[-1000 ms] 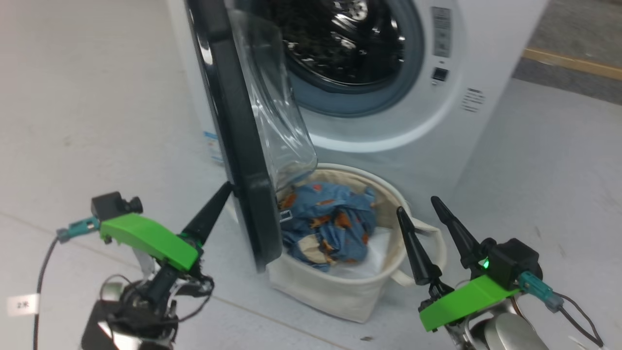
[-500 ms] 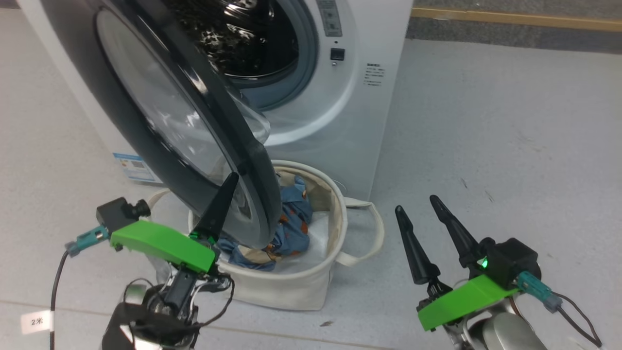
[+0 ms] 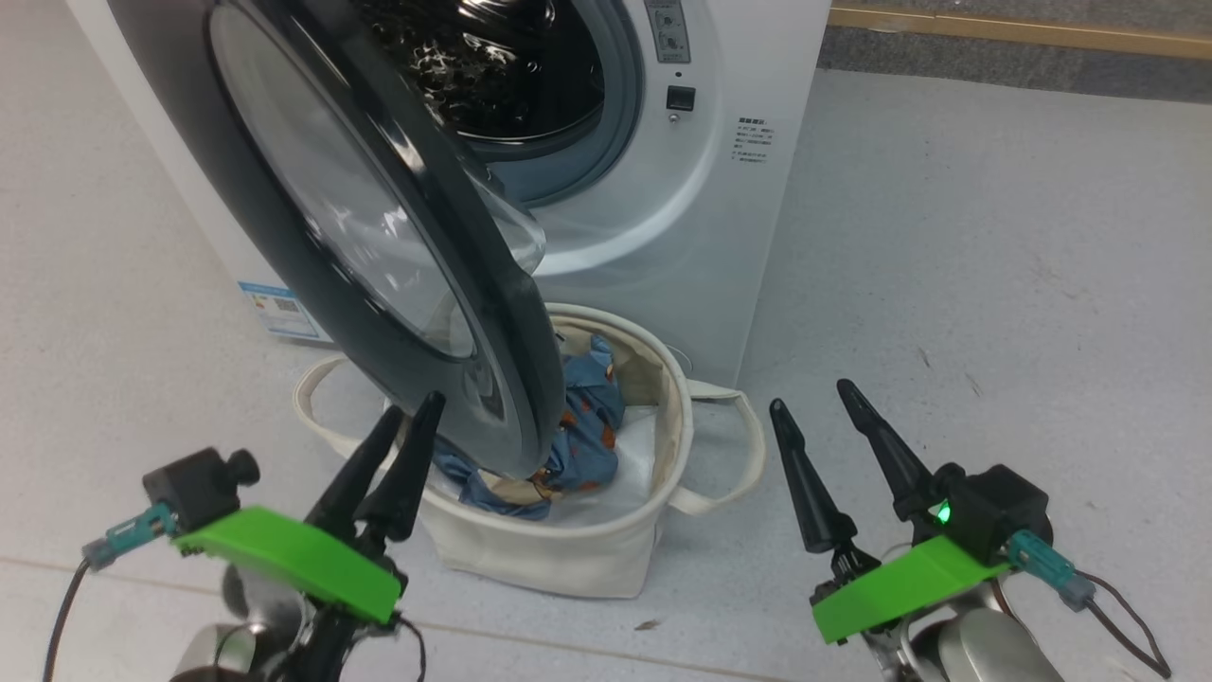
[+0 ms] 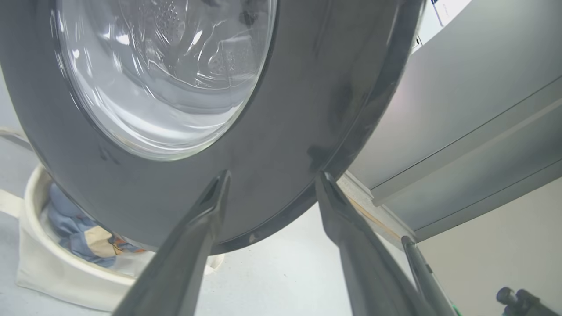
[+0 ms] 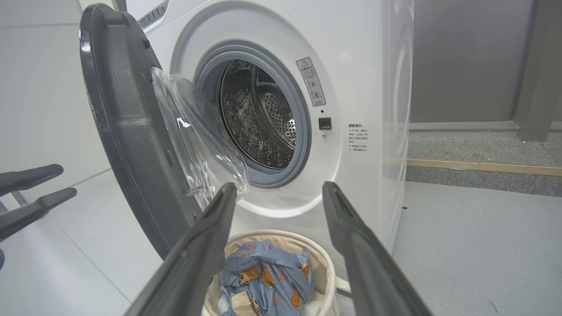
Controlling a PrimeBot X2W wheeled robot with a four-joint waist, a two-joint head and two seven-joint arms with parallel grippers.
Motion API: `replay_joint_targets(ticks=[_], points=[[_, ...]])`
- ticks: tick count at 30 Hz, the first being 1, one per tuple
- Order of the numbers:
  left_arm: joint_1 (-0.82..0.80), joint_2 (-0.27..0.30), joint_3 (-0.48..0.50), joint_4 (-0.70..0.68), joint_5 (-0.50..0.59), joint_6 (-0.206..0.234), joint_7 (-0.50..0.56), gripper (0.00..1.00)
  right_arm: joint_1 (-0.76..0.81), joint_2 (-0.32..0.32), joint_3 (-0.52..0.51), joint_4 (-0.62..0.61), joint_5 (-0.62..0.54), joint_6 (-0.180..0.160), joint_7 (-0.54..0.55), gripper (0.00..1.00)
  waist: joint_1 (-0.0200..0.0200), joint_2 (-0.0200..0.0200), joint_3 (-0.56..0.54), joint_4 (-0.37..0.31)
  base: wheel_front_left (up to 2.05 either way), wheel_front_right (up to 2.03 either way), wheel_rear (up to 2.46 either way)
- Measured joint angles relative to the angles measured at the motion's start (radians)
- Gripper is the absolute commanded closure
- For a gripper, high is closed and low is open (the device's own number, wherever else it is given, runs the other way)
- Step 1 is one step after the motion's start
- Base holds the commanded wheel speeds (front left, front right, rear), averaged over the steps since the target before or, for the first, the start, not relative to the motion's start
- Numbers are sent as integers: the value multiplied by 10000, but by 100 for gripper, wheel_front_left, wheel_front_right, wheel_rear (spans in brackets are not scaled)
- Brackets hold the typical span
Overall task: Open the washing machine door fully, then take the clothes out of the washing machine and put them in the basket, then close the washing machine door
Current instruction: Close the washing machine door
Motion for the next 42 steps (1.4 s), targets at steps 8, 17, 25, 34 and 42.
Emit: replay_joint_targets(ticks=[8, 17, 25, 34, 42], points=[[550, 1605, -681, -259, 3131, -290, -2023, 0, -16, 23, 4, -40, -6, 0, -4, 0, 0, 0, 87, 55, 0, 0, 0], [961, 1783, -673, 408, 3816, -295, -3452, 0, -18, 19, 0, -190, -19, 0, -88, 0, 0, 0, 174, -17, 0, 0, 0], [922, 1783, -786, 637, 3818, -297, -3620, 0, -20, 13, 4, -267, -88, 0, -84, 0, 0, 0, 242, 81, 0, 0, 0], [911, 1776, -903, 711, 3816, -366, -3707, 0, -20, -27, 67, -303, -61, 0, -71, 0, 0, 0, 197, 179, 0, 0, 0], [895, 1753, -976, 732, 3816, -364, -3707, 0, -871, -151, 2579, -792, 1012, 0, 284, 100, 0, 0, 160, 404, 0, 0, 0]])
